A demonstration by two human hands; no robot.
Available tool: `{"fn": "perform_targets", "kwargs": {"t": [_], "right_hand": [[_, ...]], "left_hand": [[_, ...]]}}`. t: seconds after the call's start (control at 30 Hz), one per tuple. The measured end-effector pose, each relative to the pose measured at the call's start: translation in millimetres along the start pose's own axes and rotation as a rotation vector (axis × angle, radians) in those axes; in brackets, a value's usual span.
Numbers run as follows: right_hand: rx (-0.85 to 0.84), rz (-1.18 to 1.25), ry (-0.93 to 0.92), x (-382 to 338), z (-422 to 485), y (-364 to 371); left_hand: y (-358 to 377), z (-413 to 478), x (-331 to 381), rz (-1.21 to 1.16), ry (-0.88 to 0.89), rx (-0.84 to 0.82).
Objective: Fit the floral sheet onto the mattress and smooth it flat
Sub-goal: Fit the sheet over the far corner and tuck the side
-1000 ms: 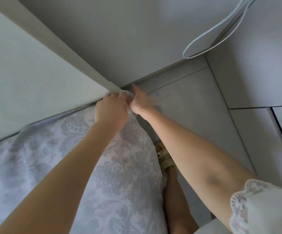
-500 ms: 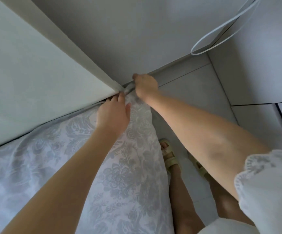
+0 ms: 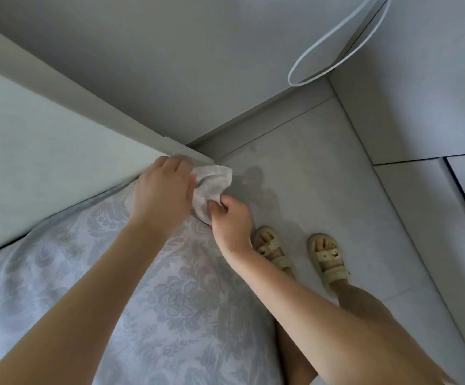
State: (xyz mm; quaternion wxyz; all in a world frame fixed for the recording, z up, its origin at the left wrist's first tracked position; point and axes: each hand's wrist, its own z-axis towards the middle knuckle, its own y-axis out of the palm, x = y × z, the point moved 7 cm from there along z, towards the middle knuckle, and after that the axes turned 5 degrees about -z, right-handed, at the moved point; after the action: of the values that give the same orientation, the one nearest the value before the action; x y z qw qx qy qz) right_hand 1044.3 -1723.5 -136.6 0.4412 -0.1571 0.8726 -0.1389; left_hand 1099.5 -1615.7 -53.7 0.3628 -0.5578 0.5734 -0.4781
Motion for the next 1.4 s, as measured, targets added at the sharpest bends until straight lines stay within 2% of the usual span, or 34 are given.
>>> {"fn": "perform_targets", "kwargs": {"t": [0.07, 0.1, 0.13, 0.23, 0.3, 0.4, 0.43, 0.5, 0.57, 0.67, 0.77, 0.83, 0.9, 1.03, 1.13, 1.2, 1.27, 1.33, 1.4], "right_hand": [[0.265, -0.253, -0.367, -12, -39, -30], [0.258, -0.350, -0.511, -13, -55, -31], [0.179, -0.423, -0.586, -11, -65, -27], [-0.146, -0.444, -0.543, 0, -74, -5], [-0.297, -0.345, -0.515, 1, -74, -4], [-0.403, -0.227, -0.408, 6, -64, -21], [-0.388, -0.200, -0.317, 8, -57, -30], [-0.256, -0.183, -0.127, 13, -33, -50], [-0.190, -0.116, -0.074, 6, -4, -64], [-0.385, -0.076, -0.290, -38, 33, -71], [-0.640, -0.362, -0.510, -80, 49, -74], [-0.747, -0.538, -0.565, -90, 49, -74], [-0.685, -0.616, -0.596, -96, 54, -84], [-0.257, -0.688, -0.605, -112, 70, -148], [-0.022, -0.763, -0.663, -118, 67, -165], [0.006, -0.881, -0.641, -109, 79, -152], [-0.082, -1.038, -0.506, -91, 97, -139], [-0.146, -1.040, -0.432, -81, 100, -138], [-0.179, -0.977, -0.439, -72, 90, -137]], "left_hand": [[-1, 12, 15, -0.010, -0.017, -0.098], [5, 18, 21, 0.043, -0.044, -0.210], [13, 24, 27, 0.118, -0.068, -0.336], [32, 29, 44, 0.155, -0.126, -0.704], [37, 27, 52, 0.170, -0.123, -0.788], [24, 24, 60, 0.221, -0.061, -0.724], [20, 25, 59, 0.203, -0.031, -0.677], [6, 29, 59, 0.082, 0.045, -0.568], [-14, 33, 55, -0.110, 0.050, -0.514], [-34, 39, 54, -0.263, 0.087, -0.570], [-47, 50, 51, -0.372, 0.063, -0.585], [-53, 55, 46, -0.418, 0.015, -0.597], [-60, 57, 41, -0.415, -0.022, -0.595], [-69, 75, 40, -0.307, -0.072, -0.423], [-57, 94, 57, -0.085, -0.046, -0.299], [-38, 102, 59, -0.060, -0.072, -0.295], [-16, 101, 52, -0.092, -0.120, -0.372], [-8, 94, 43, -0.131, -0.170, -0.368], [-14, 78, 38, -0.137, -0.202, -0.278]]}}
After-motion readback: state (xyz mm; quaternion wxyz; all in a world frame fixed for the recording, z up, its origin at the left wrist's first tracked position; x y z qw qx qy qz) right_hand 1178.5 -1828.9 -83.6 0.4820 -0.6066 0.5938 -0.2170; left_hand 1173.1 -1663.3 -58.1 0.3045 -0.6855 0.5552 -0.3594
